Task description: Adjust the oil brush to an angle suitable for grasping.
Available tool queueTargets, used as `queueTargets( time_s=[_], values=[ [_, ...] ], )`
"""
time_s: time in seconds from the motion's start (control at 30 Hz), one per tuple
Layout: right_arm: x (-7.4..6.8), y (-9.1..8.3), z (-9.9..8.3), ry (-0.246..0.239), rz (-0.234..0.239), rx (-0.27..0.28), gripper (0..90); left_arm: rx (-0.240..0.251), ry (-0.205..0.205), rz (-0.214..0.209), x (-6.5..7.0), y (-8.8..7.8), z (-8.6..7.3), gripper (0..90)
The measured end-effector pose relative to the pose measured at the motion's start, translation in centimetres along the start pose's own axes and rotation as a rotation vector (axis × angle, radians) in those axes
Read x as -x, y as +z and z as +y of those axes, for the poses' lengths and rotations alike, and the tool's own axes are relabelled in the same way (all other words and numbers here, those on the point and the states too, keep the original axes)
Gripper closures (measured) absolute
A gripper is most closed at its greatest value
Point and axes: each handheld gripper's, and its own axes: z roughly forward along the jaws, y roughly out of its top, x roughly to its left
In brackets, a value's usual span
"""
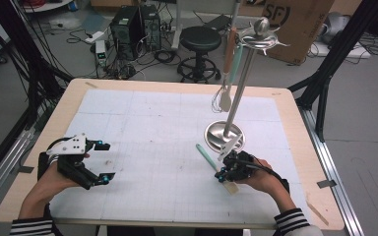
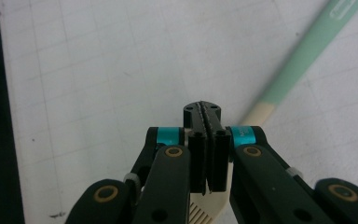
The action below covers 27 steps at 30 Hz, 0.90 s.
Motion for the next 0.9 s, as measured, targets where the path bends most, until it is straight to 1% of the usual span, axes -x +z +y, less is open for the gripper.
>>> queueTargets(
  time_s=[0.13,0.17,0.2,0.27,0.37,0.47,0.5,0.53,0.67,0.77,0.87,0.9],
  values=[
    [0.0,0.2,-0.2,0.004,-0.016,-0.024,88.8,-0.005,0.006,0.000,0.0,0.1,0.0,1.7],
    [0.1,0.3,-0.2,-0.005,-0.024,-0.031,88.8,-0.006,0.006,-0.003,0.0,0.1,0.0,1.7],
    [0.1,0.4,-0.3,0.004,-0.028,-0.038,88.8,-0.006,0.005,-0.002,0.0,0.1,0.0,1.7],
    [0.1,0.5,-0.3,0.002,-0.025,-0.031,88.8,-0.007,0.006,-0.003,0.0,0.1,0.0,1.7],
    [0.1,0.6,-0.2,-0.001,-0.022,-0.038,88.8,-0.010,0.007,-0.002,0.0,0.1,0.0,1.7],
    [0.1,0.6,-0.4,0.011,-0.020,-0.037,88.8,-0.009,0.009,-0.004,0.0,0.1,0.0,1.7],
    [0.3,0.5,-0.5,0.005,-0.019,-0.036,88.8,-0.007,0.006,-0.003,0.0,0.1,0.0,1.7],
    [0.3,0.5,-0.6,0.007,-0.017,-0.034,88.8,-0.005,0.001,-0.002,0.0,0.1,-0.1,1.7],
    [0.6,-0.1,-1.6,0.029,-0.017,-0.044,88.8,-0.010,0.003,-0.003,0.0,0.1,-0.1,1.7],
    [1.0,-0.7,-2.6,0.056,-0.021,-0.046,88.8,-0.010,0.001,-0.001,0.0,0.1,-0.2,1.7],
    [1.0,-1.3,-3.6,0.070,-0.020,-0.058,88.8,-0.011,0.000,-0.001,-0.1,0.1,-0.2,1.7],
    [1.1,-1.4,-3.9,0.068,-0.024,-0.060,88.8,-0.012,0.001,-0.001,-0.1,0.1,-0.2,1.7]
  ],
)
